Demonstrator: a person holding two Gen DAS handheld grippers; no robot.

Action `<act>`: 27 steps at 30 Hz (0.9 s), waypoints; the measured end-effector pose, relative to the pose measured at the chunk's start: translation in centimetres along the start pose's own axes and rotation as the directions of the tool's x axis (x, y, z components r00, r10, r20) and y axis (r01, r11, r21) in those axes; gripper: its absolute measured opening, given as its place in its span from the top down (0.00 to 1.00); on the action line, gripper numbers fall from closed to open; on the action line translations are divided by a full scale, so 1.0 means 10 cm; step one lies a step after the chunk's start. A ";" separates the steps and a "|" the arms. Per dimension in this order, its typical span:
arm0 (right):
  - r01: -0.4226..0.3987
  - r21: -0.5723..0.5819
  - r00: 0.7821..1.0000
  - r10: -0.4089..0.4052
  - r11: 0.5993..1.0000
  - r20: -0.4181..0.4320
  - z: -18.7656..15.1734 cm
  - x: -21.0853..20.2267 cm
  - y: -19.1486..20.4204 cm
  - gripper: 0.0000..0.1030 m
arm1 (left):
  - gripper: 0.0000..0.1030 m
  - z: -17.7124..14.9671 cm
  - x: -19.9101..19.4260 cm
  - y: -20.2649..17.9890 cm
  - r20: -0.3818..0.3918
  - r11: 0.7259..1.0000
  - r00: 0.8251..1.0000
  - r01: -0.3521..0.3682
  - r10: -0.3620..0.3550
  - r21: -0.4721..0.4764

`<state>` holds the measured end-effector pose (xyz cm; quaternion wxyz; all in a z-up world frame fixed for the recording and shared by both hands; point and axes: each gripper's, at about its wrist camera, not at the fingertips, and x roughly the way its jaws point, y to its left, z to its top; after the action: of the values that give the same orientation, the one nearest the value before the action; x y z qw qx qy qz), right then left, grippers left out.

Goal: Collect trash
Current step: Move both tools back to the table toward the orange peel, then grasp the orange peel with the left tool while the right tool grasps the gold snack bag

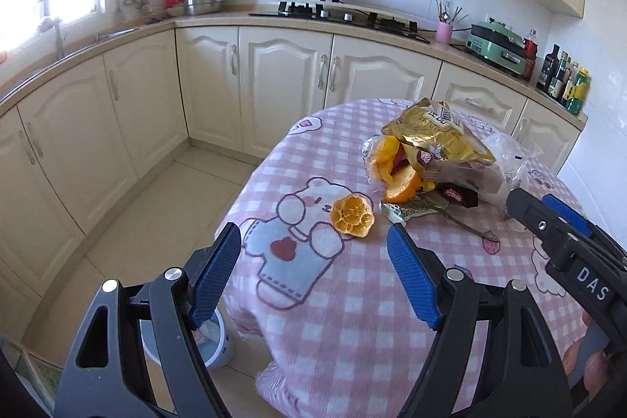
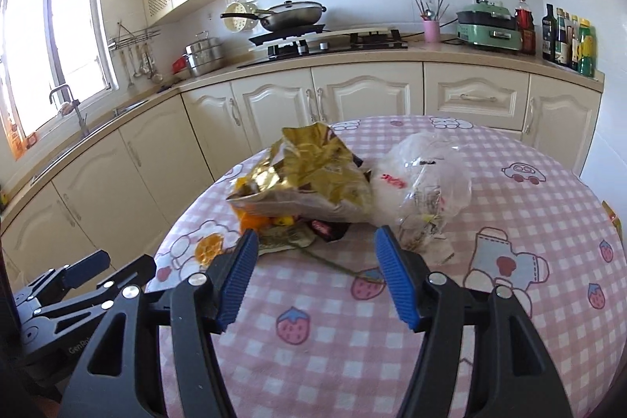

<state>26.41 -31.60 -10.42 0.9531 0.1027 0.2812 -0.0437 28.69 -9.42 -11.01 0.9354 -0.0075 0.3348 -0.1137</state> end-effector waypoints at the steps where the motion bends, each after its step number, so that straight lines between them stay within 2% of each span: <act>1: 0.000 0.009 1.000 0.000 1.000 0.000 0.02 0.04 -0.02 0.40 | 0.28 0.02 0.06 -0.05 -0.008 1.000 1.000 0.003 -0.003 0.000; 12: -0.008 0.037 1.000 0.009 0.999 -0.013 0.13 0.38 -0.10 0.40 | 0.31 0.09 0.57 -0.20 -0.105 0.999 0.994 0.038 -0.034 0.033; 15: -0.008 0.031 1.000 0.008 0.999 -0.014 0.13 0.41 -0.09 0.40 | 0.39 0.10 0.68 -0.21 -0.128 0.999 0.991 0.043 -0.039 0.031; 17: -0.014 0.029 1.000 0.014 0.999 -0.013 0.14 0.42 -0.08 0.40 | 0.53 0.11 0.74 -0.22 -0.152 0.998 0.987 0.055 -0.050 0.030; 18: -0.017 0.029 1.000 0.017 0.999 -0.014 0.15 0.42 -0.07 0.40 | 0.55 0.12 0.75 -0.22 -0.156 0.998 0.986 0.060 -0.054 0.033; 19: -0.023 0.029 1.000 0.023 0.999 -0.013 0.16 0.43 -0.06 0.40 | 0.66 0.13 0.76 -0.22 -0.156 0.997 0.986 0.067 -0.060 0.041; 27: -0.051 0.032 0.999 0.051 0.998 0.009 0.29 0.39 0.05 0.39 | 0.68 0.12 0.66 -0.10 -0.115 0.994 0.987 0.111 -0.111 -0.007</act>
<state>31.24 -31.85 -10.08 0.9533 0.1251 0.2737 -0.0241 34.22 -11.92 -14.11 0.9067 -0.0201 0.3872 -0.1659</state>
